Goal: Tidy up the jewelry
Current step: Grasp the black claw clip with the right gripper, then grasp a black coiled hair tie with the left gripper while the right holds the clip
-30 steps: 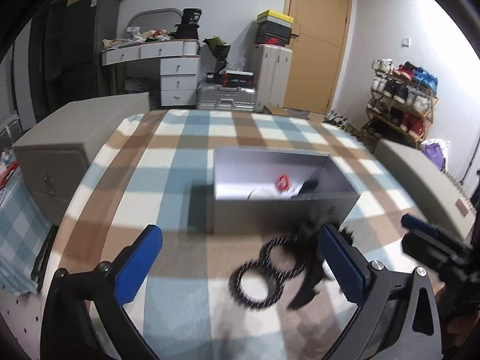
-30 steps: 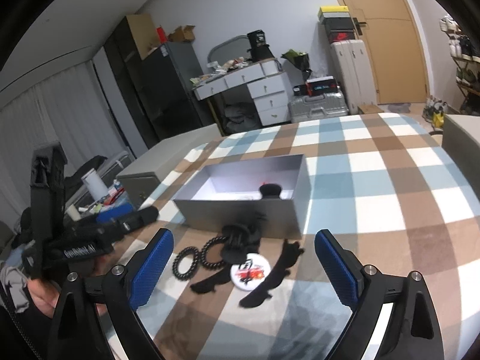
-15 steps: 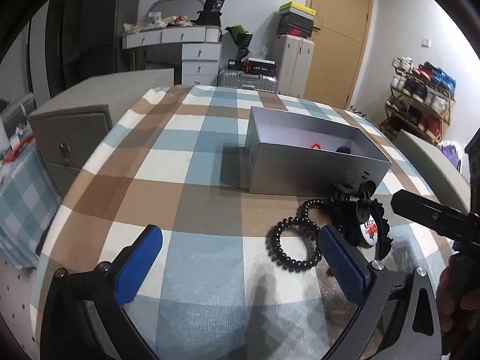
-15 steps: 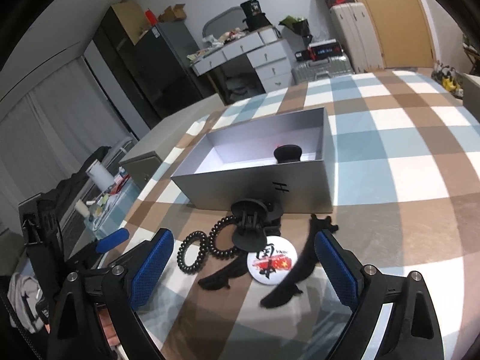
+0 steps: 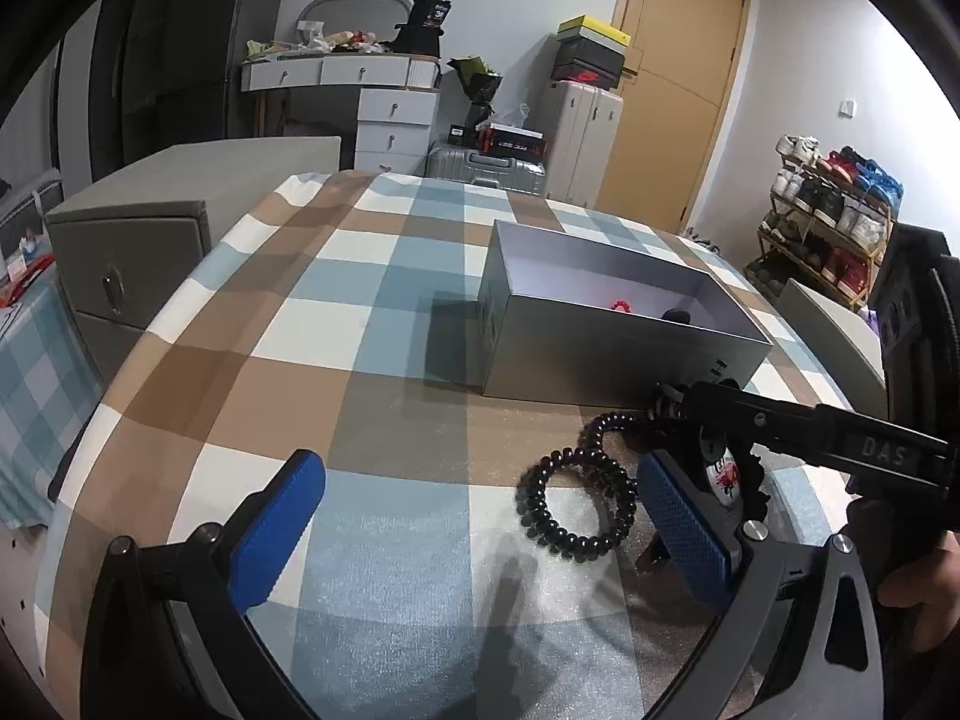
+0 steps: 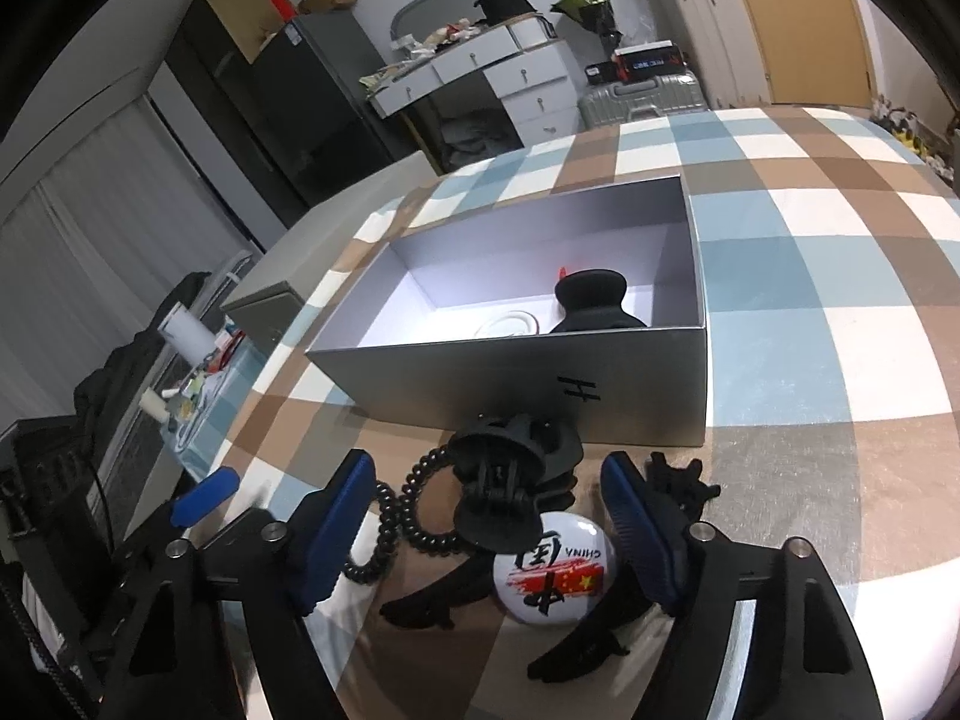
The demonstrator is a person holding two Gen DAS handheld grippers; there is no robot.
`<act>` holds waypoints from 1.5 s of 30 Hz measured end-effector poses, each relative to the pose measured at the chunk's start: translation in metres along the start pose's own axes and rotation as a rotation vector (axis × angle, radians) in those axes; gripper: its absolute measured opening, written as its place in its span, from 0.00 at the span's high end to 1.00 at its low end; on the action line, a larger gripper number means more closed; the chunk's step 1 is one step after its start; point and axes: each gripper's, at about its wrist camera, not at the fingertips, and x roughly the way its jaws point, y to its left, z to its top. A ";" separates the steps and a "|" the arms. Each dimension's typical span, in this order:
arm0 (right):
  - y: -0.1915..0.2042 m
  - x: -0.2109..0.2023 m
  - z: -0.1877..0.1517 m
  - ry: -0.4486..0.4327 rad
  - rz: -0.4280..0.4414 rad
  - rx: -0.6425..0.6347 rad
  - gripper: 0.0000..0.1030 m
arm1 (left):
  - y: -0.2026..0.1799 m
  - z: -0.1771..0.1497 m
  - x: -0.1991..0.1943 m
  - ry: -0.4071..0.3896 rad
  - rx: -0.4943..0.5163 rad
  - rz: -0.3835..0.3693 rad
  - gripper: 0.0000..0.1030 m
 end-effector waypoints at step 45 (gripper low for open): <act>-0.017 -0.057 -0.022 -0.155 0.149 -0.008 0.58 | -0.016 0.008 0.036 0.247 0.138 -0.069 0.02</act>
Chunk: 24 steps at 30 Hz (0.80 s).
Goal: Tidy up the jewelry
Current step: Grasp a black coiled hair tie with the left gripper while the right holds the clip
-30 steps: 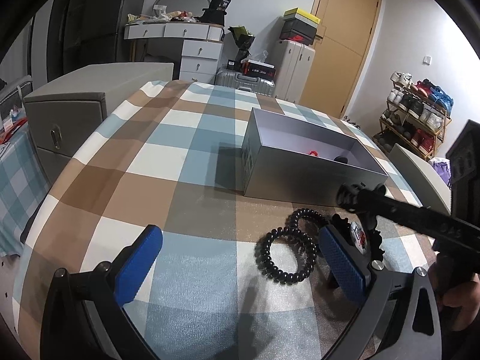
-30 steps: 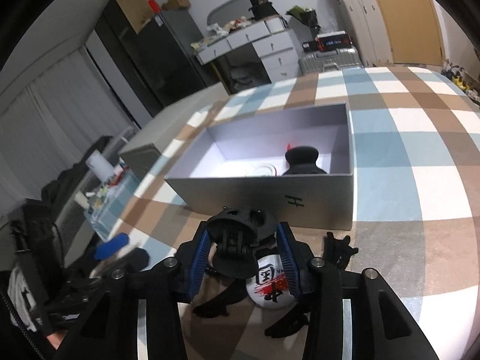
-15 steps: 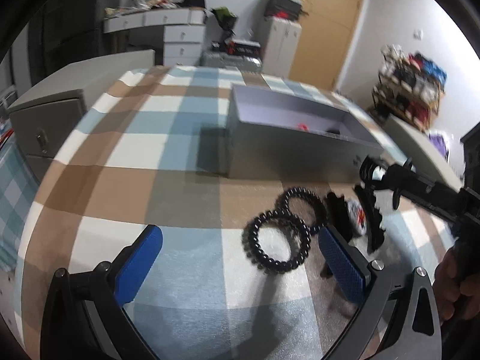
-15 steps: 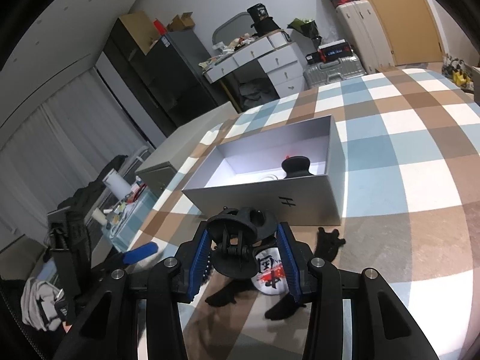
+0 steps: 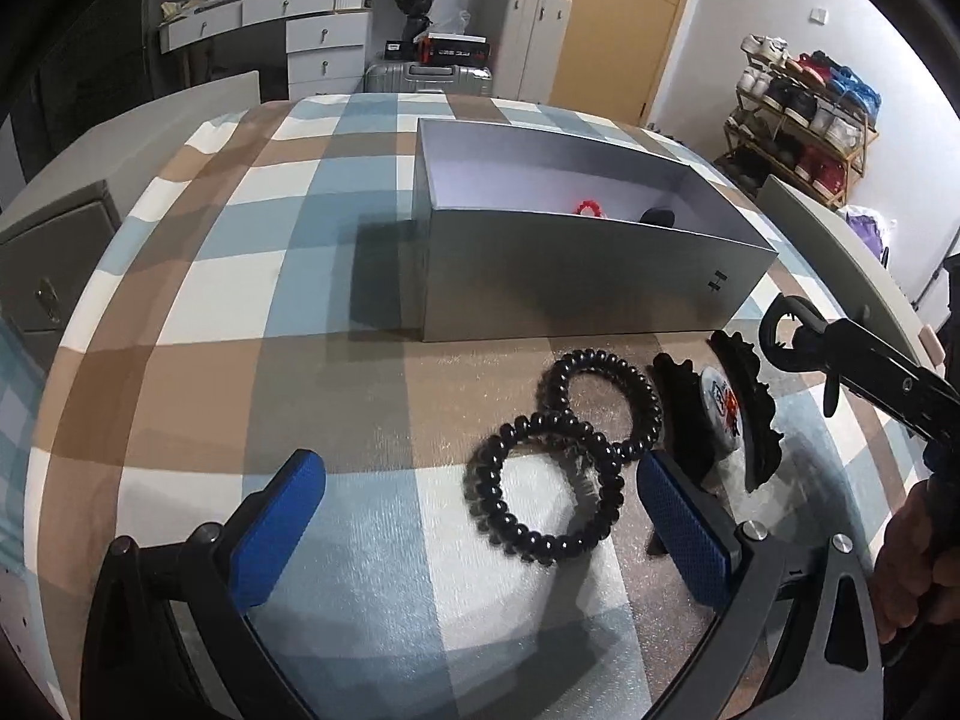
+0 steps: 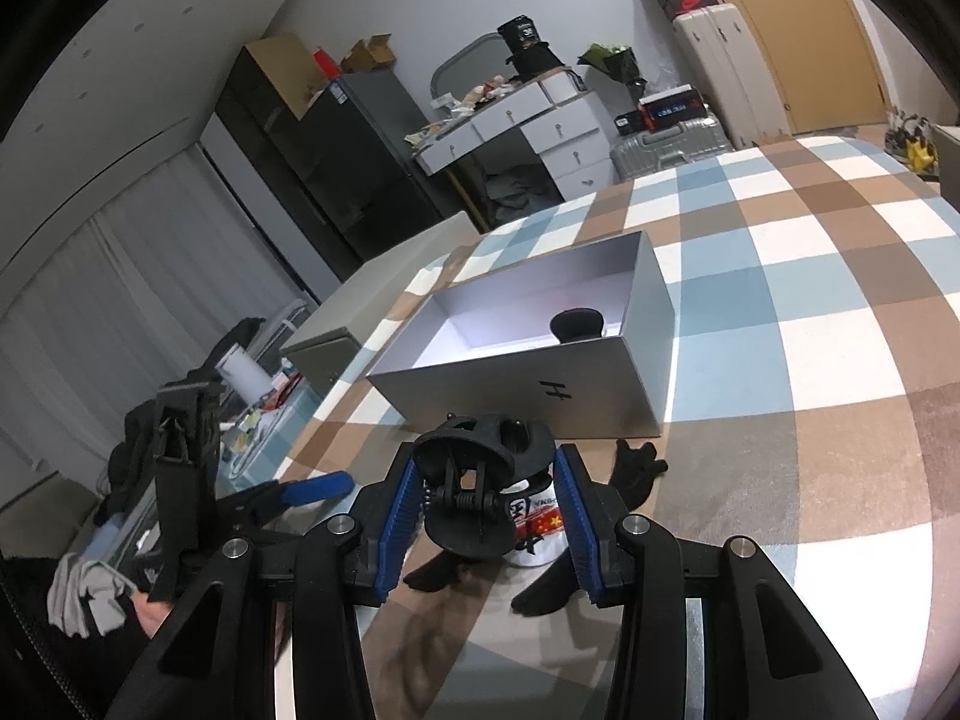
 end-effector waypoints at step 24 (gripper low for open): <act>0.001 0.000 -0.003 -0.003 -0.005 0.002 0.58 | -0.024 -0.003 -0.007 0.014 0.204 0.003 0.68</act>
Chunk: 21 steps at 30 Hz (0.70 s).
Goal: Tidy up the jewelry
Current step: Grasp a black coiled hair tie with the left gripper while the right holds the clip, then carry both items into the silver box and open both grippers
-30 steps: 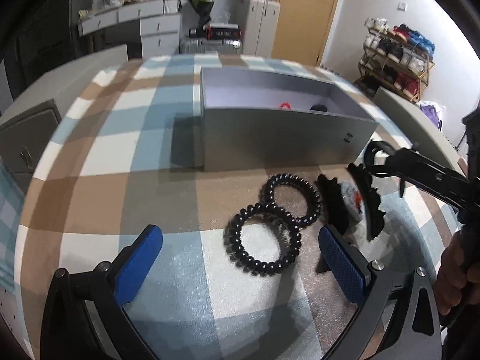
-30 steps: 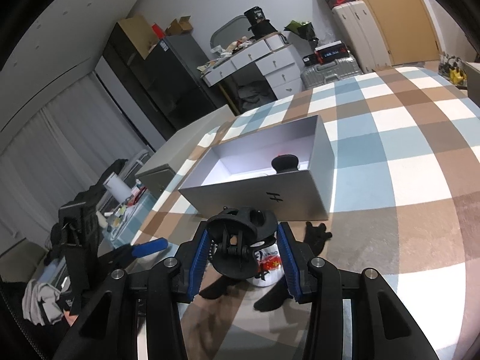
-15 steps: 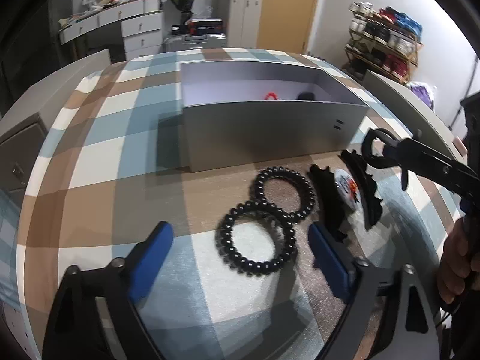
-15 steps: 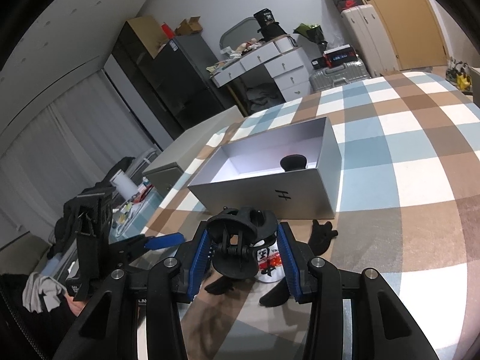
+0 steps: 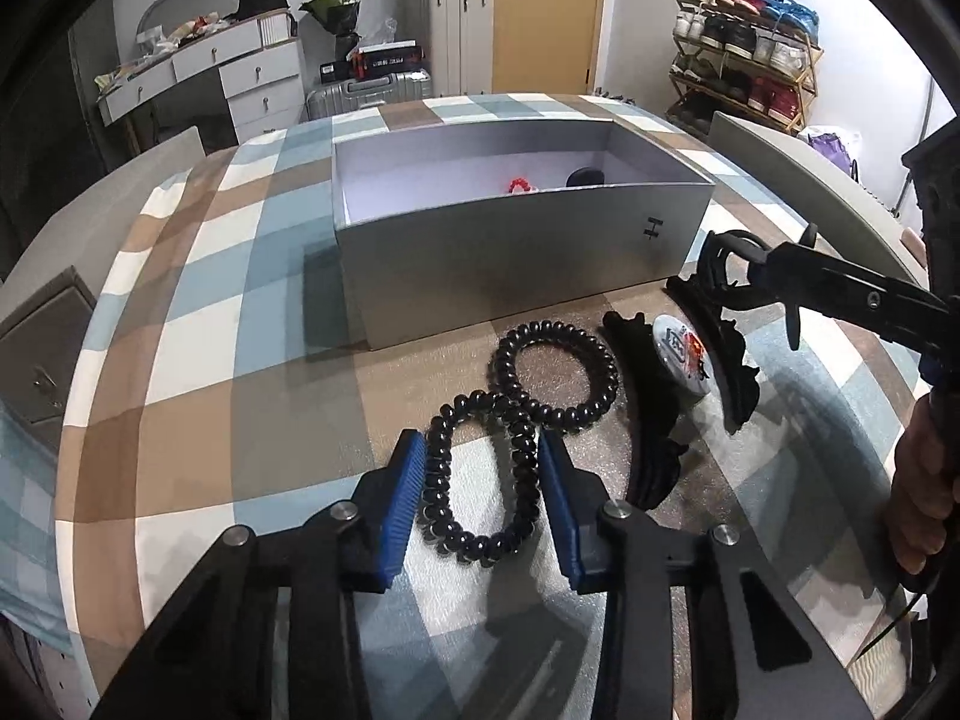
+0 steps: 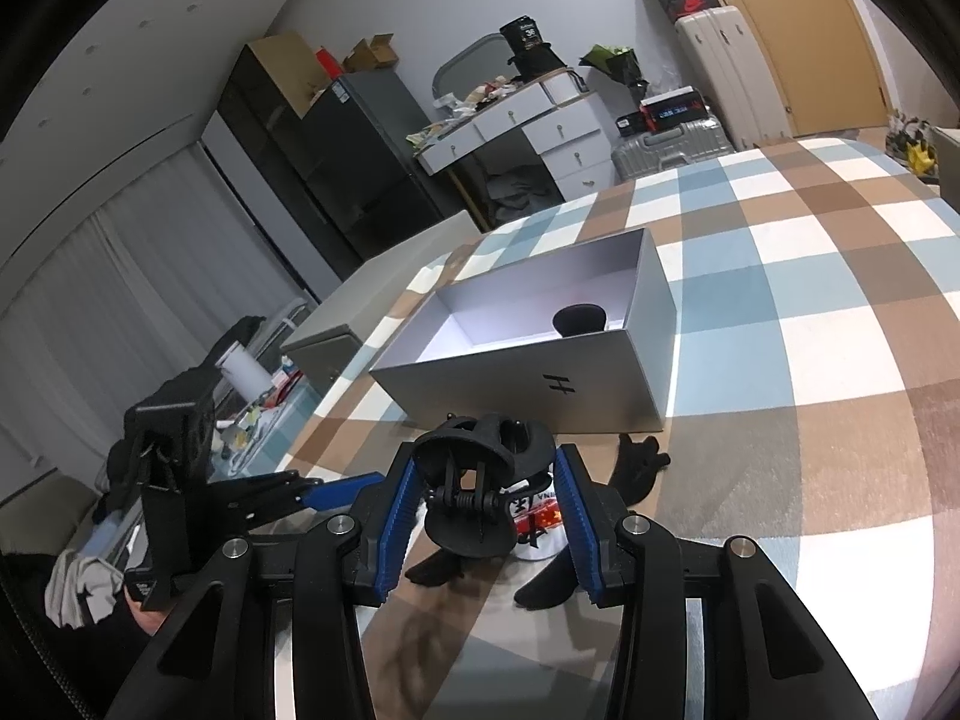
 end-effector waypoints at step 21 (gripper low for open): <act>0.025 -0.010 0.028 -0.071 0.045 -0.062 0.58 | 0.025 0.043 -0.042 -0.214 -0.095 -0.002 0.68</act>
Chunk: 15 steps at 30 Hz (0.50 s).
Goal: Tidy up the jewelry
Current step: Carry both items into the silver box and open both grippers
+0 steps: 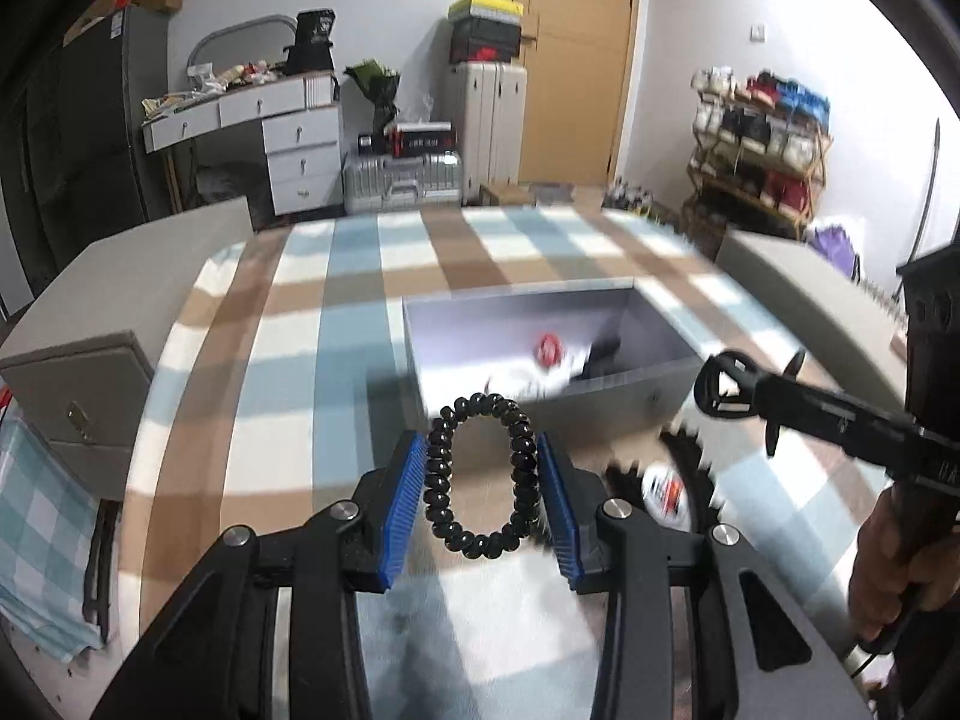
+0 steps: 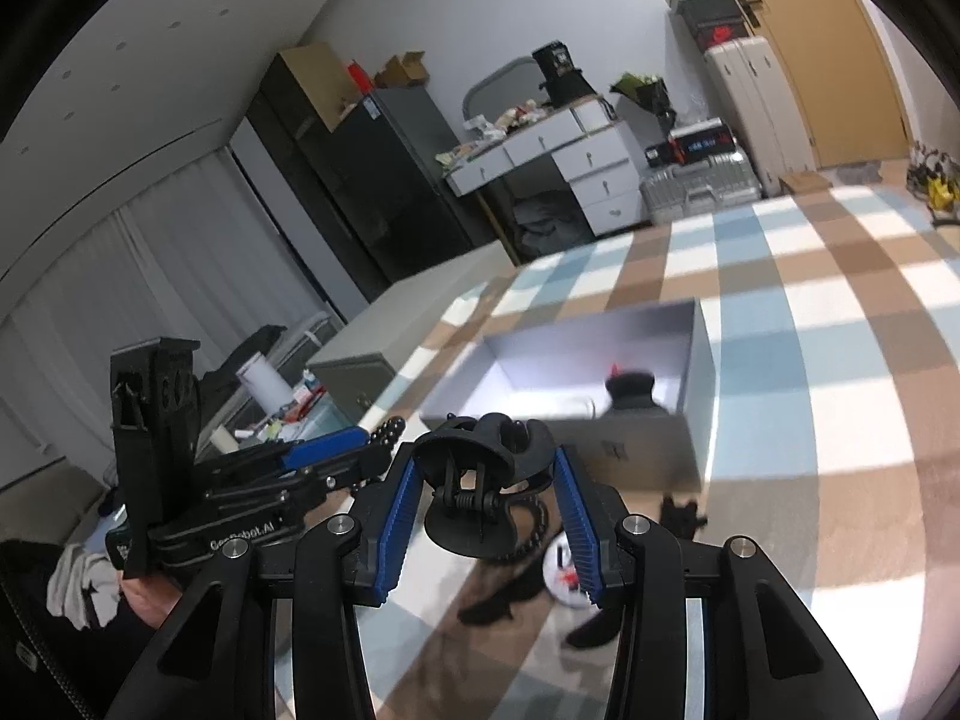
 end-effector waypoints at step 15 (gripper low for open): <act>-0.001 0.028 0.052 -0.025 -0.020 -0.079 0.58 | -0.006 0.042 0.034 -0.040 -0.044 -0.092 0.68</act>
